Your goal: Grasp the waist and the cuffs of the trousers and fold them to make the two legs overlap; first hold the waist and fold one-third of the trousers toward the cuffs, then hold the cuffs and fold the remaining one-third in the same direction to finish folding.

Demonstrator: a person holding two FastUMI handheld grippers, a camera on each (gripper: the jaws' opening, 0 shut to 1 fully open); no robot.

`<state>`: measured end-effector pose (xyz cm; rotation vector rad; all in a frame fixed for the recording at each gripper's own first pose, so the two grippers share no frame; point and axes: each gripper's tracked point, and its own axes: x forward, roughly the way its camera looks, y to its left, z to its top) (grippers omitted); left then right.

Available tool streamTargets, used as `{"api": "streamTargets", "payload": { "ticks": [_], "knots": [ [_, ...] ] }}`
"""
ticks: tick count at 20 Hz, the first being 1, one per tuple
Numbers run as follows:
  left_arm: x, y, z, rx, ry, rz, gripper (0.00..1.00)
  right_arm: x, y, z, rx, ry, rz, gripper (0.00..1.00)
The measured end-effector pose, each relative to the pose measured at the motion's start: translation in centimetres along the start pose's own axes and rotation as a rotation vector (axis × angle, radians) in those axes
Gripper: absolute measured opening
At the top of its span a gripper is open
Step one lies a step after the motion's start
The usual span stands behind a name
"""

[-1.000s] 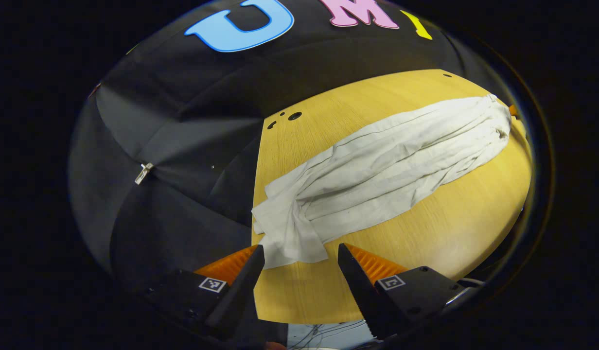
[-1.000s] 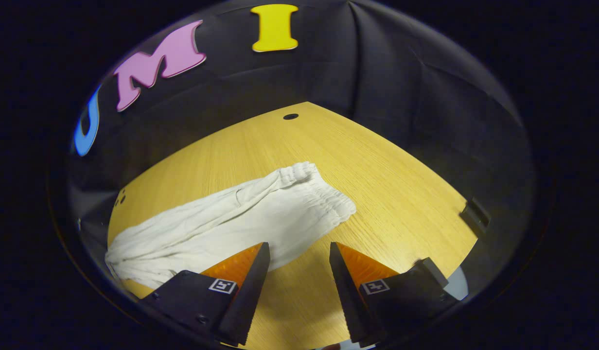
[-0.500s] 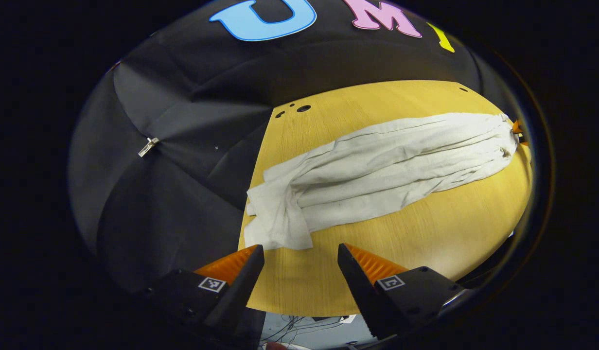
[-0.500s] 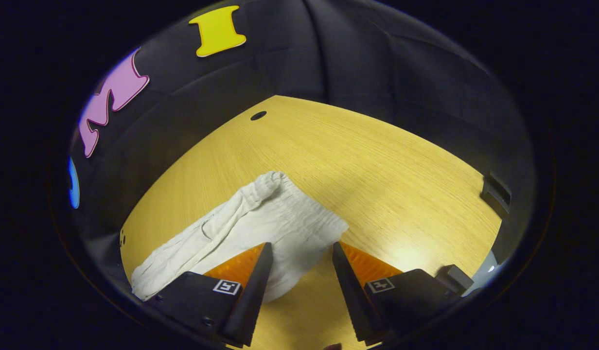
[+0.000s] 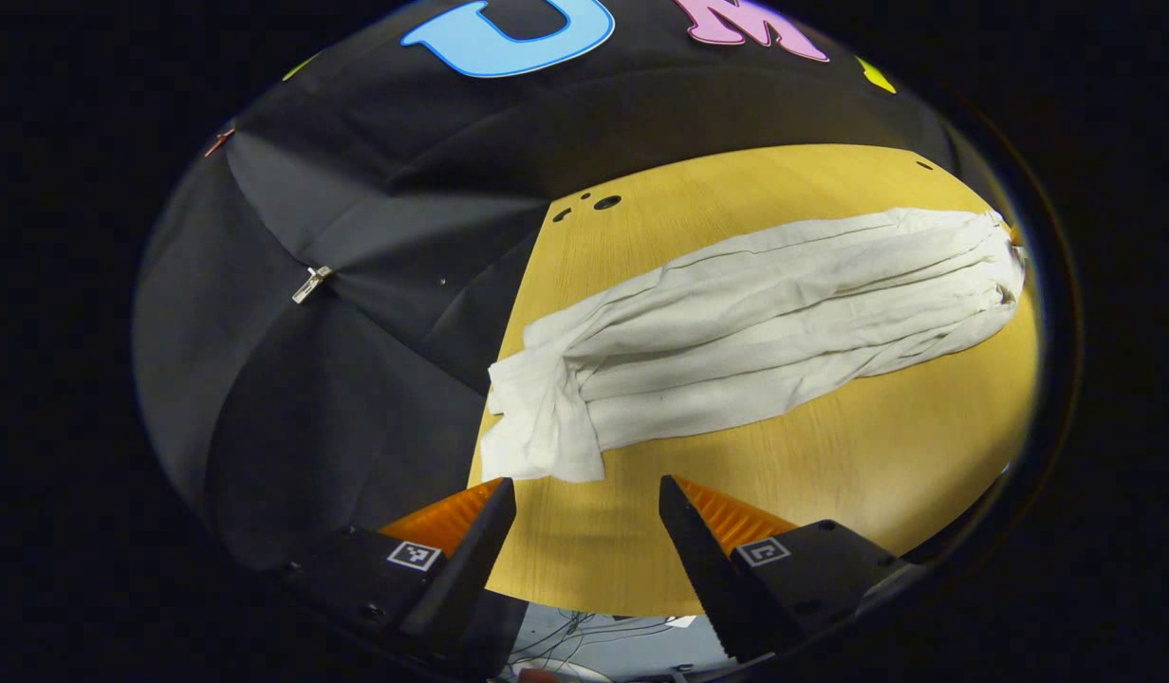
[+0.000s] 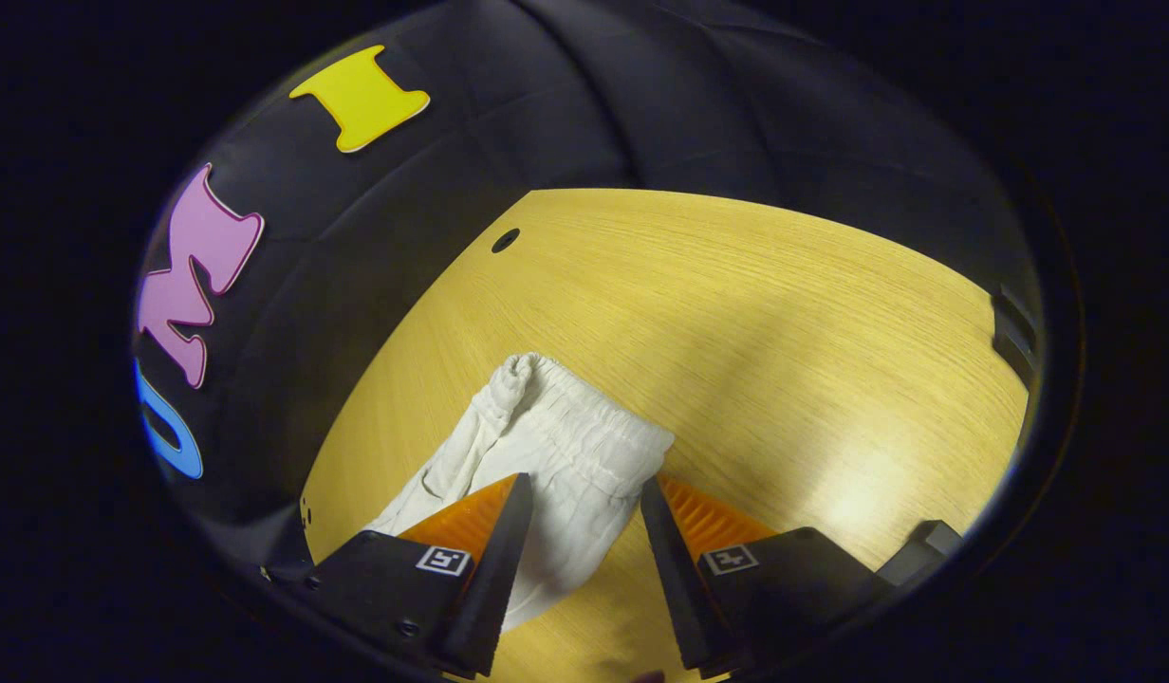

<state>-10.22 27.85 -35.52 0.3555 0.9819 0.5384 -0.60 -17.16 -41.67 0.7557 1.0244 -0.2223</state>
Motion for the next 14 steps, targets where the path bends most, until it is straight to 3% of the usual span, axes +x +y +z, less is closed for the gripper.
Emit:
{"api": "streamTargets", "payload": {
  "ticks": [2, 3, 4, 5, 6, 7, 8, 9, 14],
  "knots": [
    [0.1, -0.5, 0.4, -0.013, -0.003, -0.001, 0.97, -0.4, -0.9, 0.0, -0.025, 0.007, -0.044, 0.71],
    [0.0, -0.8, 0.6, -0.022, -0.006, -0.003, 0.97, -0.3, -0.9, -0.1, -0.031, 0.012, -0.049, 0.64],
    [-0.1, -0.9, 0.5, -0.030, -0.008, -0.008, 0.97, -0.3, -0.7, 0.0, -0.029, 0.012, -0.045, 0.41],
    [-0.1, -1.0, 0.6, -0.037, -0.010, -0.012, 0.97, -0.2, -0.6, -0.4, -0.032, 0.026, -0.040, 0.35],
    [-0.1, -1.1, 0.7, -0.044, -0.012, -0.017, 0.97, -0.3, -0.4, 0.0, -0.035, 0.014, -0.035, 0.22],
    [-0.2, -1.0, 0.6, -0.051, -0.012, -0.019, 0.97, -0.2, -0.2, 0.1, -0.043, -0.003, -0.029, 0.17],
    [-0.1, -1.0, 0.4, -0.058, -0.013, -0.020, 0.97, -0.6, 0.1, 0.5, -0.054, -0.020, -0.024, 0.17],
    [-0.1, -0.8, 0.2, -0.070, -0.012, -0.022, 0.97, -1.0, 0.8, 0.8, -0.071, -0.036, -0.015, 0.11],
    [0.4, 0.0, -1.9, -0.153, 0.011, -0.082, 0.96, -3.7, 4.2, 2.6, -0.142, -0.111, 0.020, 0.11]
  ]
}}
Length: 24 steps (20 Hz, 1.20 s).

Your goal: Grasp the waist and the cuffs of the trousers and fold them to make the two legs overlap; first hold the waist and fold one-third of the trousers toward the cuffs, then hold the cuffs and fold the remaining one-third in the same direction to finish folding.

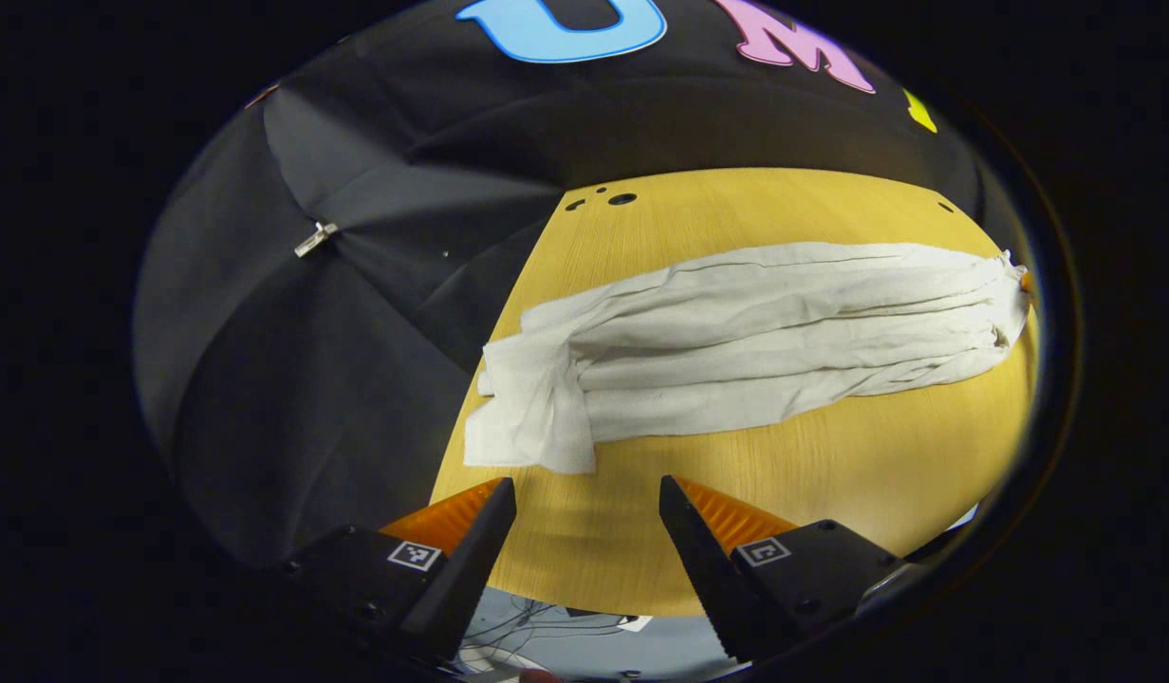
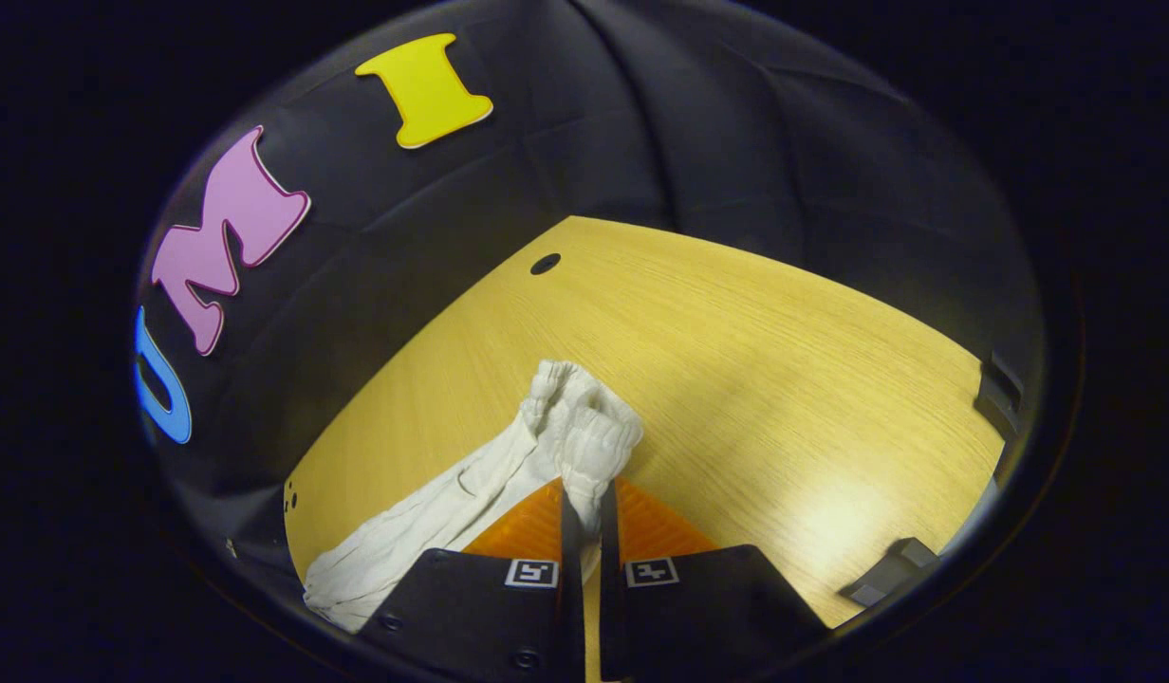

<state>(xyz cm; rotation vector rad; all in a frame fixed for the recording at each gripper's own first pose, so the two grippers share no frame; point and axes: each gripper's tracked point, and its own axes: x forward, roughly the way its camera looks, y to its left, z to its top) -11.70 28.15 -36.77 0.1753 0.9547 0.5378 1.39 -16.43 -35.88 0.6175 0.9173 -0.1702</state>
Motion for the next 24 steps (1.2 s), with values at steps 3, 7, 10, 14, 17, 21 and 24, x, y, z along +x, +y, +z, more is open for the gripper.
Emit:
{"api": "streamTargets", "payload": {
  "ticks": [3, 7, 10, 14, 17, 21, 24],
  "knots": [
    [0.5, -0.2, -0.8, -0.031, 0.003, -0.059, 0.97, -1.1, 1.7, 1.3, -0.027, -0.048, 0.005, 0.11],
    [0.3, -0.9, -2.2, -0.134, 0.025, -0.134, 0.97, -1.8, 3.3, 1.6, -0.076, -0.069, 0.017, 0.11],
    [0.0, -2.2, -2.8, -0.291, 0.057, -0.205, 0.98, -2.0, 3.7, 1.9, -0.060, -0.077, 0.026, 0.11],
    [1.9, -4.4, -0.2, -0.634, 0.072, -0.345, 0.96, -2.8, 4.0, 2.3, -0.053, -0.078, 0.038, 0.11],
    [4.3, -4.3, 2.0, -0.876, 0.085, -0.365, 0.96, -2.9, 4.1, 2.5, -0.086, -0.069, 0.053, 0.11],
    [6.9, -3.3, 4.3, -0.940, 0.059, -0.275, 0.95, -1.4, 4.2, 2.1, -0.128, -0.018, 0.104, 0.11],
    [8.1, -3.1, 5.6, -0.968, 0.044, -0.200, 0.87, -0.7, 3.8, 2.2, -0.141, 0.015, 0.150, 0.11]
  ]
}}
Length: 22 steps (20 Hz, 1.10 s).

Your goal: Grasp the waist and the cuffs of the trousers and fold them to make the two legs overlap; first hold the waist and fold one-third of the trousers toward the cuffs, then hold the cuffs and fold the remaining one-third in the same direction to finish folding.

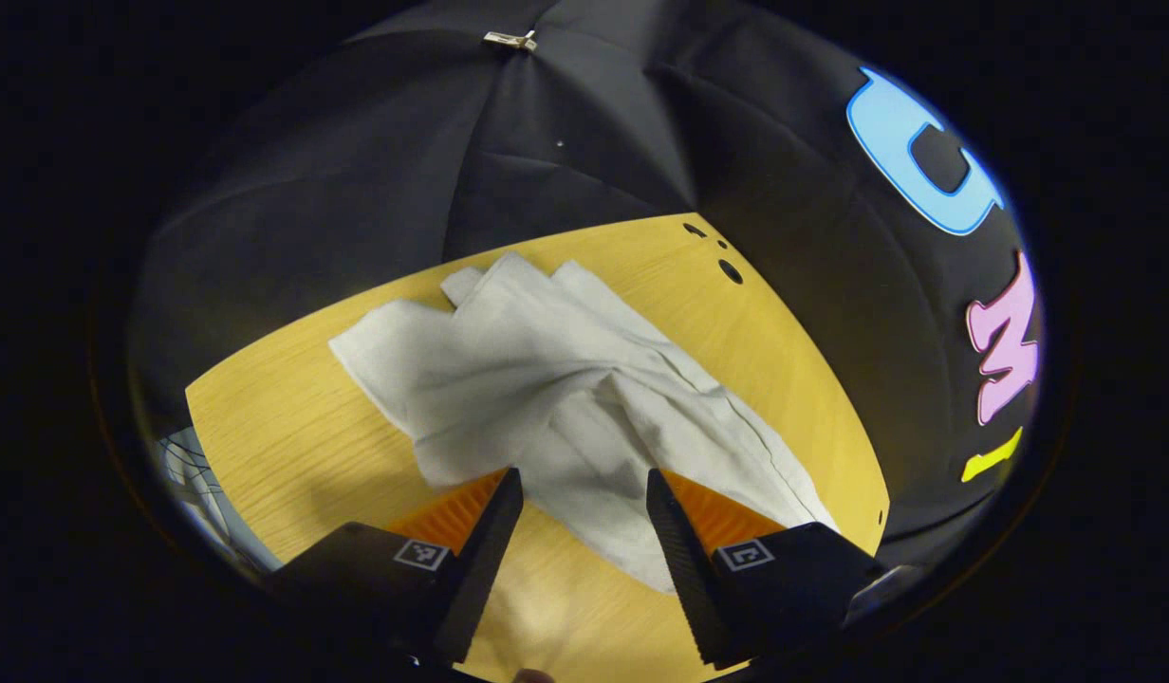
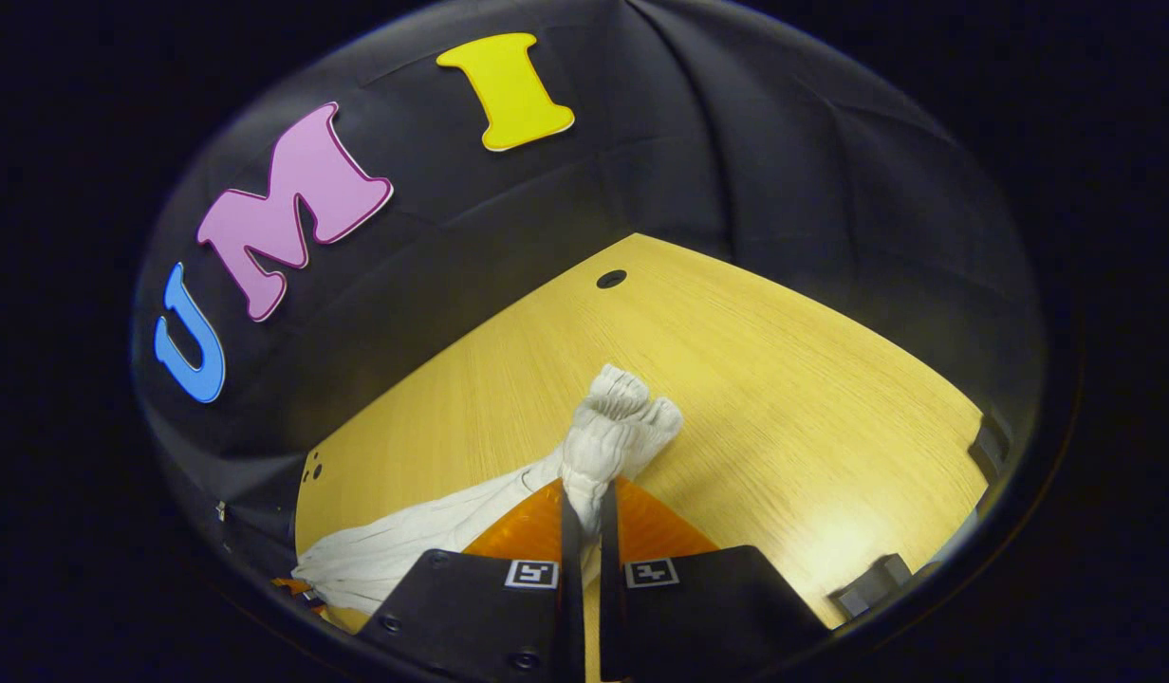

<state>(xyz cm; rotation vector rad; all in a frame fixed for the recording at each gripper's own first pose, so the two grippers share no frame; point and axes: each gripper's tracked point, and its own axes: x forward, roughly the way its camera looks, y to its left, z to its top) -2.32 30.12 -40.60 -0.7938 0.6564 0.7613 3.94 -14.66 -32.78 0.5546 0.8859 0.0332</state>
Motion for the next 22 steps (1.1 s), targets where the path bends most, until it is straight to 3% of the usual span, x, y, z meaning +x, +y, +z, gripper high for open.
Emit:
{"api": "streamTargets", "payload": {
  "ticks": [2, 6, 7, 10, 12, 17, 22],
  "knots": [
    [0.9, -1.0, 0.8, -0.079, -0.012, -0.004, 0.86, 0.5, -0.5, -0.1, -0.015, 0.023, 0.020, 0.11],
    [3.4, -3.6, 2.6, -0.260, -0.007, -0.088, 0.83, 1.0, -0.9, -0.3, -0.027, 0.035, 0.033, 0.11],
    [3.9, -3.5, 2.8, -0.284, 0.001, -0.091, 0.76, 1.1, -0.8, -0.5, -0.036, 0.037, 0.030, 0.11],
    [4.2, -3.2, 2.2, -0.342, 0.036, -0.125, 0.27, 0.9, -0.8, -0.4, -0.062, 0.027, 0.017, 0.11],
    [4.5, -4.0, 2.4, -0.365, 0.044, -0.159, 0.11, 0.5, -0.8, 0.0, -0.048, 0.011, 0.002, 0.11],
    [3.8, -4.3, 2.2, -0.315, 0.046, -0.211, 0.06, -1.3, -0.2, 1.8, -0.037, -0.066, -0.014, 0.11],
    [1.9, -5.4, 2.2, -0.193, 0.041, -0.248, 0.06, -3.5, 3.6, 3.3, -0.119, -0.141, 0.035, 0.11]
  ]
}}
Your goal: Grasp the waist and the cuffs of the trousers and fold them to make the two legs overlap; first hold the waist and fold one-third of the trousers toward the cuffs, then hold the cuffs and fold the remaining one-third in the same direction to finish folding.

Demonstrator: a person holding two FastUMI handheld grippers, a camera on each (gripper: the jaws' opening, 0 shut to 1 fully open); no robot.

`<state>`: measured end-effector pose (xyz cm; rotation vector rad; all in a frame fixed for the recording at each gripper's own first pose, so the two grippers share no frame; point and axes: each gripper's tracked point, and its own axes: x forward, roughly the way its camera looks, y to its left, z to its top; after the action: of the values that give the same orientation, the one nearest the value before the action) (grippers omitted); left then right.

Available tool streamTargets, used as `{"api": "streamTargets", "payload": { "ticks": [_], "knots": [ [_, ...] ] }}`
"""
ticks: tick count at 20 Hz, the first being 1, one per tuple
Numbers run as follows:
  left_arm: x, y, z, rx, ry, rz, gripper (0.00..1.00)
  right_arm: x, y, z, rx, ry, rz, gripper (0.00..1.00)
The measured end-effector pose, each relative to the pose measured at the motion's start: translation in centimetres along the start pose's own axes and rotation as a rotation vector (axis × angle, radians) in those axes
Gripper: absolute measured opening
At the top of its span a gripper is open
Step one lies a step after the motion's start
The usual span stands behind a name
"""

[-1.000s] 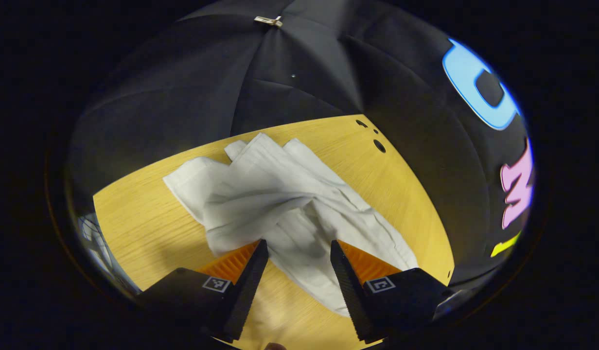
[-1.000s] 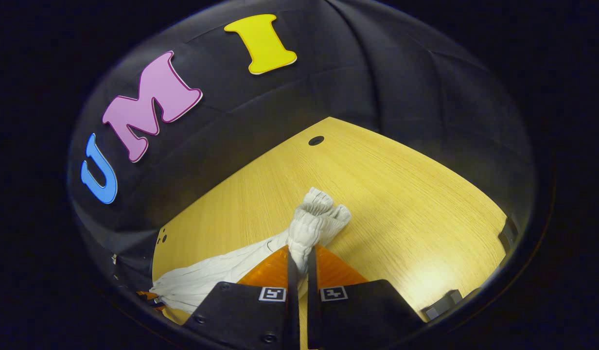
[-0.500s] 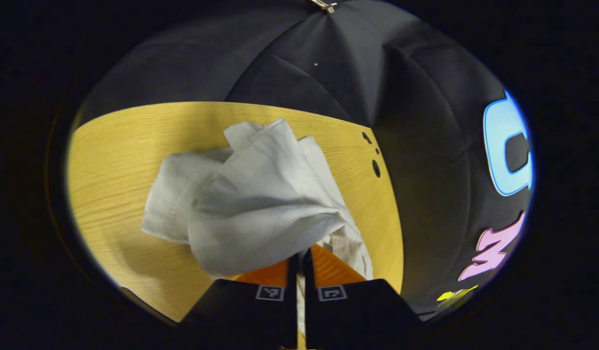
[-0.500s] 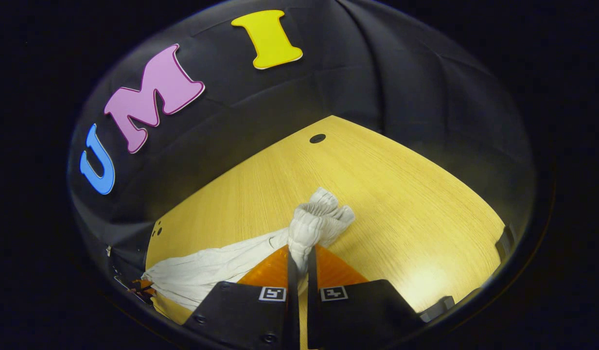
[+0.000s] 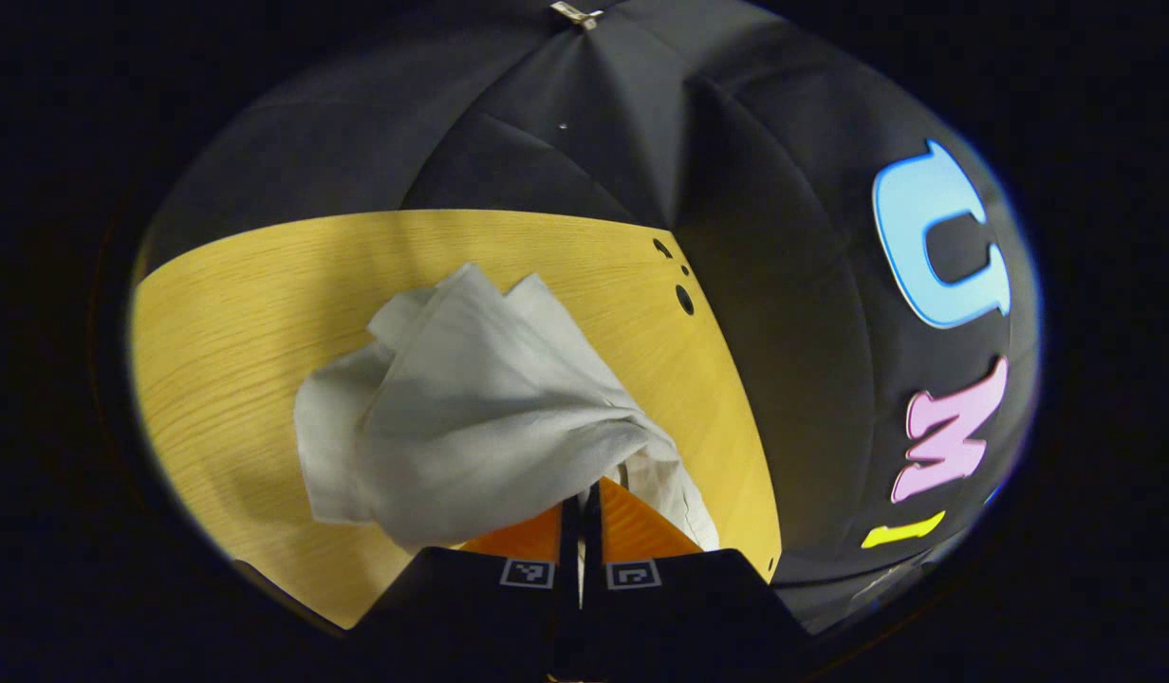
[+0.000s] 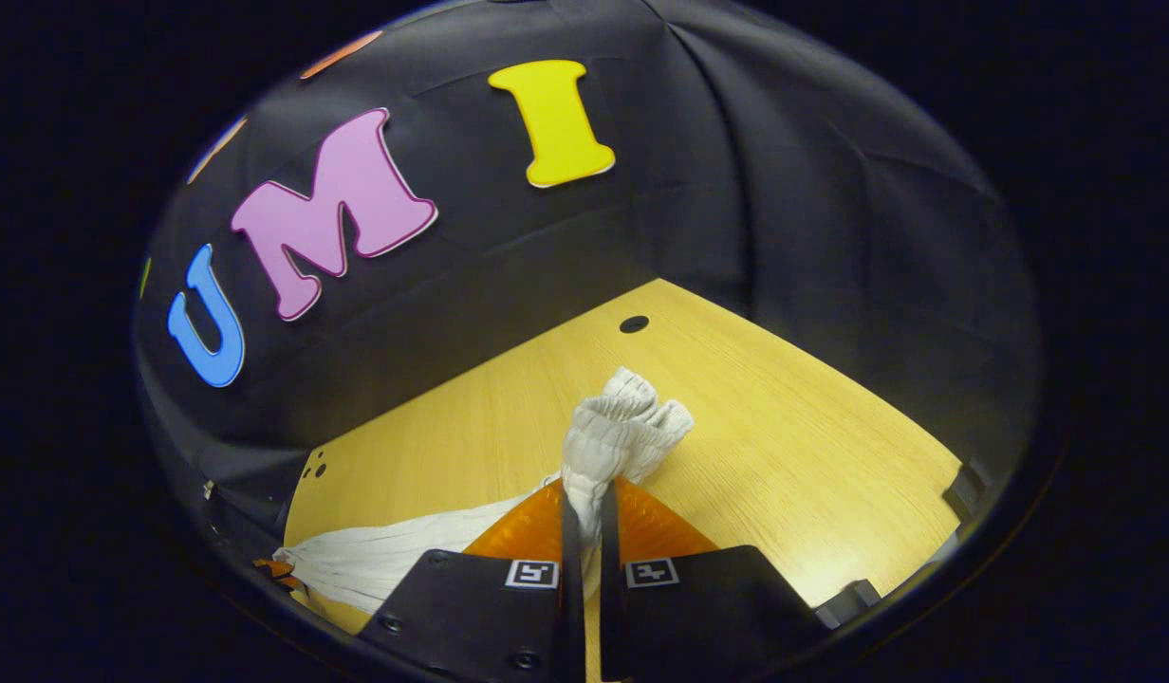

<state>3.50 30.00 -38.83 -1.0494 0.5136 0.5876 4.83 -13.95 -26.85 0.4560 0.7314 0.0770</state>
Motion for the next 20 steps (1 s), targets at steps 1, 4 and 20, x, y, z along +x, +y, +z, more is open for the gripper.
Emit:
{"api": "streamTargets", "payload": {
  "ticks": [1, 4, 20],
  "knots": [
    [-0.2, 0.0, 0.2, 0.016, 0.005, 0.004, 0.06, -0.5, 1.2, 0.4, -0.018, -0.015, 0.015, 0.11],
    [-0.9, 0.3, 0.5, 0.026, -0.005, 0.056, 0.06, -2.0, 5.5, 1.2, -0.103, -0.056, 0.076, 0.11],
    [0.1, 0.3, -1.2, -0.002, 0.061, 0.061, 0.06, -5.3, 27.4, -12.6, -0.637, 0.101, 0.465, 0.11]
  ]
}}
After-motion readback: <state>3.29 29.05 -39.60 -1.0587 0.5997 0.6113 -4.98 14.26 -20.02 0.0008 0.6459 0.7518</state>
